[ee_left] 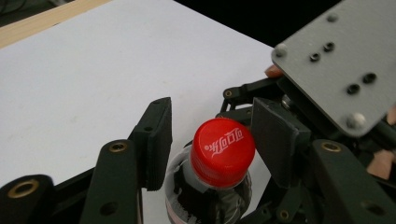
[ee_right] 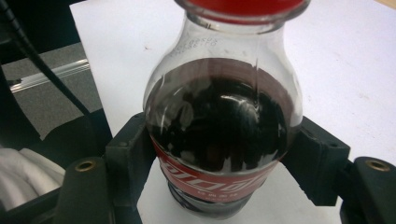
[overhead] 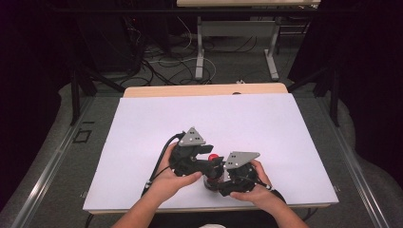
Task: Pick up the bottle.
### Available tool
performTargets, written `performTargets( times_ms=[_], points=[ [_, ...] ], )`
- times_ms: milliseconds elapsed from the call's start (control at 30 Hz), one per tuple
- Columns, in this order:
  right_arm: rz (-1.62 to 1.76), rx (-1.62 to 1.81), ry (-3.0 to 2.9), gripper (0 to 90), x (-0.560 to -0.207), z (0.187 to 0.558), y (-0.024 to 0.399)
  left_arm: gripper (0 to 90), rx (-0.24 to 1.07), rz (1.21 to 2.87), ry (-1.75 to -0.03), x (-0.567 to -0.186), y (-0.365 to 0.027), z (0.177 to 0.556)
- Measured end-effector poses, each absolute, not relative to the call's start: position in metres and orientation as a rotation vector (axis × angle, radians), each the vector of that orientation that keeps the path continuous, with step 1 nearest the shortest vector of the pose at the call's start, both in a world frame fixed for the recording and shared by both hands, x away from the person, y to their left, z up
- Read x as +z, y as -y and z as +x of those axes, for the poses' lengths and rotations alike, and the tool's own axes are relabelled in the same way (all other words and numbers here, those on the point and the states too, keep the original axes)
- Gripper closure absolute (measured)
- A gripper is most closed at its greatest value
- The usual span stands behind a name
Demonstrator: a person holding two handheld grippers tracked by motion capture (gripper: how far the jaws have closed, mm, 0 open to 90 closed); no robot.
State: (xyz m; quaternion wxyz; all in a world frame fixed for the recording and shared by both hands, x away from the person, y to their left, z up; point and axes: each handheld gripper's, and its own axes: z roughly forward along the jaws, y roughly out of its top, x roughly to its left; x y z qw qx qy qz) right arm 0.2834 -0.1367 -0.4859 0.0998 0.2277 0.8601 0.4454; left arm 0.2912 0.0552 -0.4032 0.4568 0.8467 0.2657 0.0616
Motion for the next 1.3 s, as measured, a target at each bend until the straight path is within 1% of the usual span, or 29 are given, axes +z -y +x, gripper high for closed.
performTargets(
  times_ms=[100, 133, 233, 300, 600, 700, 733, 867, 967, 1033, 1067, 1133, 1167, 1267, 1300],
  points=[
    [0.663, 1.314, -2.553, 30.0, -0.485, 0.283, 0.137, 48.5, 0.087, 2.115, -0.546, -0.403, -0.060, 0.294],
    [0.663, 1.314, -2.553, 30.0, -0.485, 0.283, 0.137, 48.9, 0.087, 2.115, -0.546, -0.403, -0.060, 0.294],
    [0.648, 1.331, -2.569, 30.0, -0.486, 0.283, 0.136, 53.3, 0.061, 2.125, -0.453, -0.402, -0.063, 0.297],
    [0.640, 1.332, -2.583, 30.0, -0.486, 0.283, 0.136, 54.6, 0.068, 2.146, -0.403, -0.403, -0.063, 0.298],
    [0.628, 1.344, -2.585, 30.1, -0.485, 0.281, 0.134, 55.5, 0.007, 2.178, -0.330, -0.408, -0.062, 0.311],
    [0.589, 1.357, -2.588, 30.1, -0.486, 0.282, 0.133, 57.7, -0.022, 2.174, -0.323, -0.410, -0.061, 0.311],
    [0.613, 1.352, -2.593, 30.1, -0.486, 0.281, 0.133, 59.9, -0.015, 2.181, -0.308, -0.410, -0.062, 0.311],
    [0.618, 1.344, -2.583, 30.1, -0.486, 0.281, 0.134, 60.7, 0.011, 2.163, -0.350, -0.411, -0.062, 0.308],
    [0.621, 1.331, -2.568, 30.1, -0.486, 0.283, 0.134, 61.0, 0.075, 2.131, -0.448, -0.413, -0.060, 0.303],
    [0.649, 1.314, -2.552, 30.1, -0.486, 0.282, 0.134, 61.1, 0.100, 2.124, -0.479, -0.413, -0.059, 0.301],
    [0.659, 1.308, -2.542, 30.1, -0.486, 0.282, 0.134, 61.2, 0.135, 2.110, -0.535, -0.413, -0.057, 0.298],
    [0.683, 1.308, -2.511, 30.1, -0.487, 0.281, 0.134, 61.2, 0.155, 2.082, -0.614, -0.413, -0.056, 0.294],
    [0.683, 1.312, -2.502, 30.2, -0.487, 0.281, 0.134, 61.2, 0.155, 2.082, -0.614, -0.413, -0.056, 0.294],
    [0.678, 1.314, -2.489, 30.2, -0.487, 0.281, 0.134, 61.3, 0.175, 2.041, -0.711, -0.413, -0.056, 0.292],
    [0.688, 1.319, -2.479, 30.2, -0.487, 0.281, 0.134, 61.2, 0.179, 2.039, -0.716, -0.413, -0.057, 0.293]
  ],
)
